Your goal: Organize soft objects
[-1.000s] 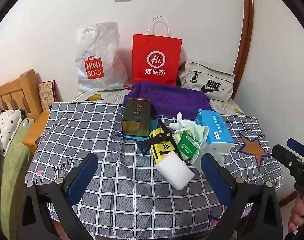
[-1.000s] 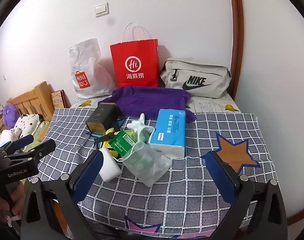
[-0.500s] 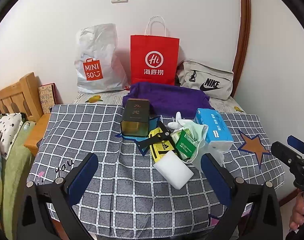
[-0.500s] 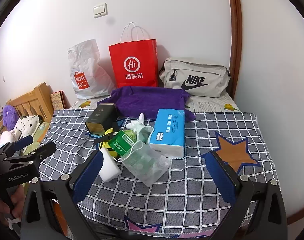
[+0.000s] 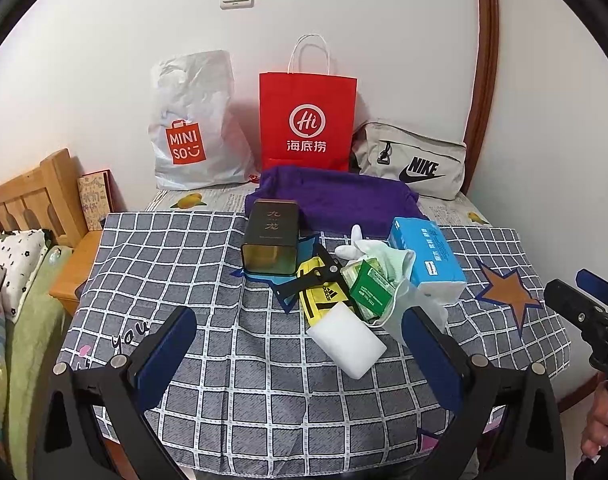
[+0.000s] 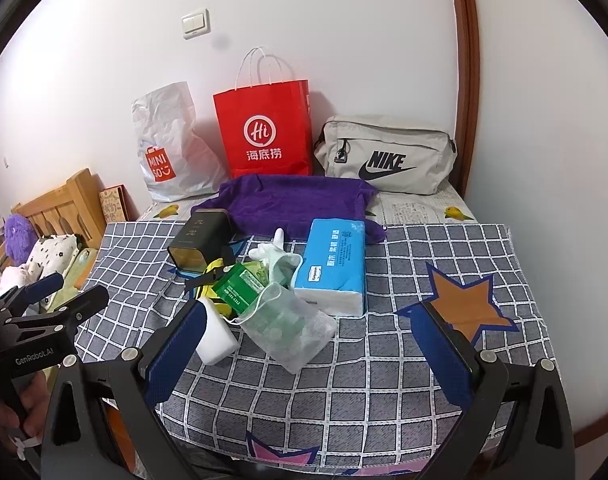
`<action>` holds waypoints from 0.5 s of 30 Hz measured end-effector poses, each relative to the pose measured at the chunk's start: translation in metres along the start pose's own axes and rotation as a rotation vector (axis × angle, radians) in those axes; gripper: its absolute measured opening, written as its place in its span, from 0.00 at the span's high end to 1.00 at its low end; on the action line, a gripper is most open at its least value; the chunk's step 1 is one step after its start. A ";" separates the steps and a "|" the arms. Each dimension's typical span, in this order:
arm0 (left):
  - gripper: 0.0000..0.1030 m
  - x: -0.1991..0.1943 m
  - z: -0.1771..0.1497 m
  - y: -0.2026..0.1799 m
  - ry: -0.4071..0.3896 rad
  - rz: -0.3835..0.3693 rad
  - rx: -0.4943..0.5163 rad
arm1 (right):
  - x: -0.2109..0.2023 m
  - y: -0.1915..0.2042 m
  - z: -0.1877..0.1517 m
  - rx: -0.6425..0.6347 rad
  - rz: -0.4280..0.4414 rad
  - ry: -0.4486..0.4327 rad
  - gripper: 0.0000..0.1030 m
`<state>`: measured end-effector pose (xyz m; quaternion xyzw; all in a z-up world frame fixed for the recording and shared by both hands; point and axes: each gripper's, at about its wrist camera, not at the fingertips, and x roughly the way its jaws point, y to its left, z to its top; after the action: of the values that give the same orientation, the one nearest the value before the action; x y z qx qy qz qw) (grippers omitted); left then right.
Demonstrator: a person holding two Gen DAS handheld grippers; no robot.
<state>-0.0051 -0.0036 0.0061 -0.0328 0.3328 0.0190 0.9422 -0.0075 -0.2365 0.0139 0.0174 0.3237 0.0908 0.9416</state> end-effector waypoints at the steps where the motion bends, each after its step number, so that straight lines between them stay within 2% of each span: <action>1: 0.00 -0.001 0.000 0.000 -0.001 0.001 0.000 | 0.000 0.000 0.000 0.000 0.000 -0.001 0.02; 15: 0.00 -0.004 0.001 0.000 -0.012 0.008 0.003 | -0.002 0.002 0.000 -0.006 0.002 -0.005 0.02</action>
<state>-0.0082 -0.0033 0.0093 -0.0299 0.3274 0.0224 0.9441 -0.0094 -0.2350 0.0155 0.0150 0.3210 0.0926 0.9424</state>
